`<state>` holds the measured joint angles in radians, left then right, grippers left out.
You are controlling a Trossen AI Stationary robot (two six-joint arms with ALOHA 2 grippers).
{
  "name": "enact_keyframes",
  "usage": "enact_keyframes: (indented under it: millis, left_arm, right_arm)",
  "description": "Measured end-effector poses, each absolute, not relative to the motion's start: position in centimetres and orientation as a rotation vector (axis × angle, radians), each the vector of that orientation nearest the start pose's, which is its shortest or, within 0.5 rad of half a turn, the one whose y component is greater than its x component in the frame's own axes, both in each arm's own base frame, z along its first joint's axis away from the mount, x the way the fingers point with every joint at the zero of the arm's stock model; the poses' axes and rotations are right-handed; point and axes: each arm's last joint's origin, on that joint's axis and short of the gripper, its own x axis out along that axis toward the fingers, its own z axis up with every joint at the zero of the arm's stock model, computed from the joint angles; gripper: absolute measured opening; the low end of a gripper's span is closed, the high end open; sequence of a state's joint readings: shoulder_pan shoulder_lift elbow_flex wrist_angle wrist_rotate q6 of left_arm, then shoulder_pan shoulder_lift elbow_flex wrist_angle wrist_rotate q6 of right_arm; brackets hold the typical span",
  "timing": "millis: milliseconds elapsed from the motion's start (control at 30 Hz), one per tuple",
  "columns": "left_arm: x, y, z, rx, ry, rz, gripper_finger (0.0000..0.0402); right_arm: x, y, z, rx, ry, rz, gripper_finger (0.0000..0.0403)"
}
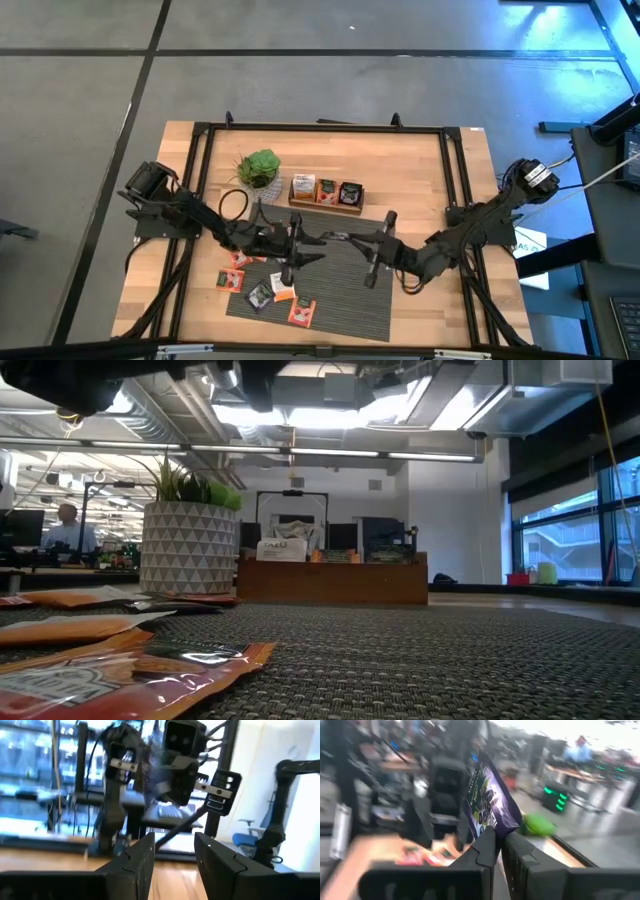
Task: Pick & Place Tea
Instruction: Put the blue tea bag into the right section of the wooden organizer
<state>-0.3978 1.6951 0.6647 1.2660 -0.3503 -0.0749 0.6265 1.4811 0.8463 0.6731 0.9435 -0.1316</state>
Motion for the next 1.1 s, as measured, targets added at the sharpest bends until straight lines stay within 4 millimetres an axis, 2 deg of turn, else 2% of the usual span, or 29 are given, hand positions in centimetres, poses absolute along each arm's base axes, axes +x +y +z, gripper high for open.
enact_keyframes:
  millis: [133,433,667,800,1100]
  left_arm:
    - [29.9,-11.3,21.7,-0.109,-0.307,-0.035,0.0136]
    - [29.6,-11.4,22.5,0.015,-0.399,-0.064,0.0136]
    - [29.5,-11.3,22.7,0.046,-0.422,-0.03,0.0131]
    - [29.5,-11.3,22.9,0.04,-0.437,-0.028,0.0108]
    - [29.5,-11.3,22.9,0.04,-0.436,-0.026,0.0017]
  right_arm:
    - [27.3,16.1,27.8,-0.098,-0.06,-0.213,0.002]
    - [28.1,15.0,27.9,-0.068,-0.074,-0.202,0.0031]
    - [28.4,14.5,27.8,-0.054,-0.073,-0.176,0.002]
    - [28.4,14.5,27.9,-0.054,-0.073,-0.177,0.003]
    - [28.4,14.5,27.8,-0.055,-0.069,-0.176,0.0034]
